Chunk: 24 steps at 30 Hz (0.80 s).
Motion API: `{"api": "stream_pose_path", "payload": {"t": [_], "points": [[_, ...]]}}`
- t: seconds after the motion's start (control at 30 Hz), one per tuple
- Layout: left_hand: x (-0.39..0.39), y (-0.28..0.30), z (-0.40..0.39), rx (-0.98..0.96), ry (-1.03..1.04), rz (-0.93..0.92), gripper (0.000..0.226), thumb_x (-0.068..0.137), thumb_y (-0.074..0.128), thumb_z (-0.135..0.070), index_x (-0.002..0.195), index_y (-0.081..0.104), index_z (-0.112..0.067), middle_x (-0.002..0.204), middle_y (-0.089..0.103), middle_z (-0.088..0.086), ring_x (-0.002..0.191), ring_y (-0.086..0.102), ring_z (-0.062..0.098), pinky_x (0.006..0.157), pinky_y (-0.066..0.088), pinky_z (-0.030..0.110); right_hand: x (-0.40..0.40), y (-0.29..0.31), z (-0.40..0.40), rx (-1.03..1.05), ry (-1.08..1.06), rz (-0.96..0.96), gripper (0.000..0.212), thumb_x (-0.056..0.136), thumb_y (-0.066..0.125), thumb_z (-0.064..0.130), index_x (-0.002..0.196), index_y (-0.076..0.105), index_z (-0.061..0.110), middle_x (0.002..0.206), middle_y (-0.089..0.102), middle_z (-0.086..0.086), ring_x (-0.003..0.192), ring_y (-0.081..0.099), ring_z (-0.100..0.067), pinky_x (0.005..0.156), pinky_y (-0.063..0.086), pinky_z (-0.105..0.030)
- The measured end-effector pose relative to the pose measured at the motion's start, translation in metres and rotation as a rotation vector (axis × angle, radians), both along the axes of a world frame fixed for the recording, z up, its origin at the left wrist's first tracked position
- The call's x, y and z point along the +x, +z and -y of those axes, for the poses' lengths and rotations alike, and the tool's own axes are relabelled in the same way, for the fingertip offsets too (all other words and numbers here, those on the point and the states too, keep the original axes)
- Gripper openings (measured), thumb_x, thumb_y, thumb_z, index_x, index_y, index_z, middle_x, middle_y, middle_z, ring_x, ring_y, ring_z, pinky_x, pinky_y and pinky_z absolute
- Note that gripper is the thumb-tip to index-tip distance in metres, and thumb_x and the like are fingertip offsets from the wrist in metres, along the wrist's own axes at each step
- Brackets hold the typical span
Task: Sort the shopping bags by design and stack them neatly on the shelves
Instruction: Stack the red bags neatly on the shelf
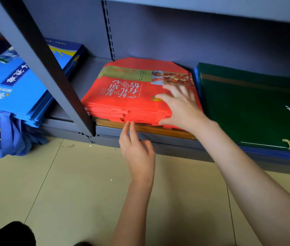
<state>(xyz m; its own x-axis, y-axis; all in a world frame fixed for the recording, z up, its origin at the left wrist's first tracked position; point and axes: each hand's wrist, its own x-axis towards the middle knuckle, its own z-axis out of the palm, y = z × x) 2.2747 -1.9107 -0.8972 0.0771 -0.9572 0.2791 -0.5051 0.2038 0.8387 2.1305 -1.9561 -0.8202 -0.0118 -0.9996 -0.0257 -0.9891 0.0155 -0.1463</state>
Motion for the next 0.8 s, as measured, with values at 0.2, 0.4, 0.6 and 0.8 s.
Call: {"api": "stream_pose_path", "payload": {"t": [0.2,0.4,0.6,0.8], "points": [[0.018,0.055,0.079,-0.269,-0.163,0.633,0.054,0.081,0.063,-0.035,0.132,0.051,-0.020,0.137,0.048,0.006,0.132,0.035,0.028,0.109,0.017,0.055,-0.005,0.019,0.004,-0.151,-0.027,0.005,0.077,0.067,0.078,0.044,0.135,0.045,0.026,0.150,0.023,0.001,0.137,0.014,-0.025,0.112,0.016,-0.049],[0.026,0.063,0.107,-0.053,-0.453,1.209,0.071,0.075,0.061,-0.060,0.137,0.037,-0.035,0.131,0.045,-0.002,0.126,0.034,0.026,0.107,-0.004,0.065,0.004,-0.015,-0.018,-0.063,-0.052,-0.056,0.070,0.074,0.074,0.041,0.134,0.047,0.019,0.150,0.023,-0.006,0.134,0.017,-0.029,0.111,0.014,-0.049],[0.039,0.045,0.118,-0.271,-0.449,1.031,0.065,0.067,0.070,-0.055,0.121,0.062,-0.021,0.111,0.063,0.007,0.103,0.055,0.034,0.109,0.013,0.060,0.029,-0.056,-0.060,-0.615,-0.003,0.126,0.031,0.078,0.062,0.006,0.108,0.062,0.005,0.118,0.049,-0.011,0.096,0.047,-0.029,0.084,0.039,-0.041],[0.029,0.057,0.126,-0.261,-0.268,0.808,0.046,0.084,0.056,-0.050,0.123,0.060,-0.027,0.121,0.061,-0.001,0.112,0.049,0.029,0.102,0.020,0.042,0.033,-0.075,-0.072,-0.449,-0.012,0.103,0.049,0.076,0.042,0.006,0.122,0.055,-0.003,0.122,0.057,-0.017,0.108,0.046,-0.028,0.095,0.035,-0.038]]}}
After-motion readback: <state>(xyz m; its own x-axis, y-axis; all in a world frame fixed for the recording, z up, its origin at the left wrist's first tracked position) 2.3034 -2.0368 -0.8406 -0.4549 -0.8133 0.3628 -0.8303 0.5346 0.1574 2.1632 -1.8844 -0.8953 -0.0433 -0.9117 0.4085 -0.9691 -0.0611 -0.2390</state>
